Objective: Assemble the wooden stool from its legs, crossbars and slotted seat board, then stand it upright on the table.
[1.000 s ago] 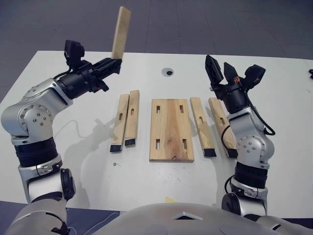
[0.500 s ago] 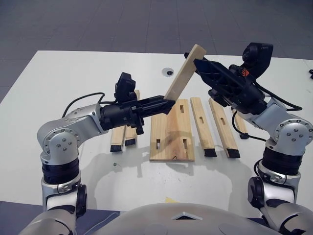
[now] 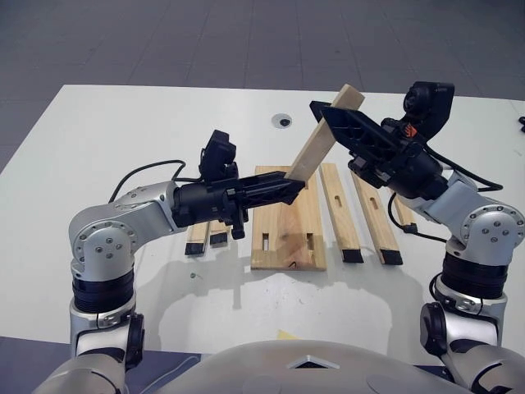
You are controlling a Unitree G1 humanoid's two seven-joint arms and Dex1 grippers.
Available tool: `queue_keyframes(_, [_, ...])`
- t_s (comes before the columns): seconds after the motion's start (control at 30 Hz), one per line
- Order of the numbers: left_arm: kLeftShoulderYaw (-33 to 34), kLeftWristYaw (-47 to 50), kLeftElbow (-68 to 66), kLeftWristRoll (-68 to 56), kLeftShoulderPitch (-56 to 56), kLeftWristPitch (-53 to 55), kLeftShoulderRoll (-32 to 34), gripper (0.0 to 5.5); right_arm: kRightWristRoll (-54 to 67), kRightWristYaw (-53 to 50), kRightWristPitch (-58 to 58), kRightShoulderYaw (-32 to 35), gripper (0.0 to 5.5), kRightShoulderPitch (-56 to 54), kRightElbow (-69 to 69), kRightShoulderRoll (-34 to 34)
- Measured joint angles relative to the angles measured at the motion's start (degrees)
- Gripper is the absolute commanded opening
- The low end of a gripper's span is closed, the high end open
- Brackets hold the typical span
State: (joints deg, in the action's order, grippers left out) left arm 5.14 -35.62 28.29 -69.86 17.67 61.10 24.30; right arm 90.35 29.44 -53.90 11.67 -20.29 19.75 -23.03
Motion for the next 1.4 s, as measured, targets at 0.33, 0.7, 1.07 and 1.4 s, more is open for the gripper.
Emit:
queue_keyframes(0.33, [-1.04, -0.59, -0.08, -3.23, 0.25, 0.5, 2.32, 0.43, 1.08, -1.14, 2.04, -0.9, 0.43, 3.93, 2.16, -0.07])
queue_keyframes(0.7, [4.35, 16.83, -3.46, -12.67, -1.97, -4.44, -1.63, 1.61, -3.17, -9.77, 9.79, -1.61, 0.43, 5.15, 1.38, 4.24])
queue_keyframes(1.07, [18.93, 52.19, -4.09, 4.94, -0.86, -28.14, -2.36, 3.41, -10.52, -20.17, 16.12, 8.2, 0.42, 11.69, -1.58, 2.27])
queue_keyframes(1.4, [0.35, 54.95, -4.47, 40.95, -7.89, -32.29, -4.34, 5.11, -36.74, -22.51, 24.13, 0.87, 0.42, 20.98, -1.24, 5.68])
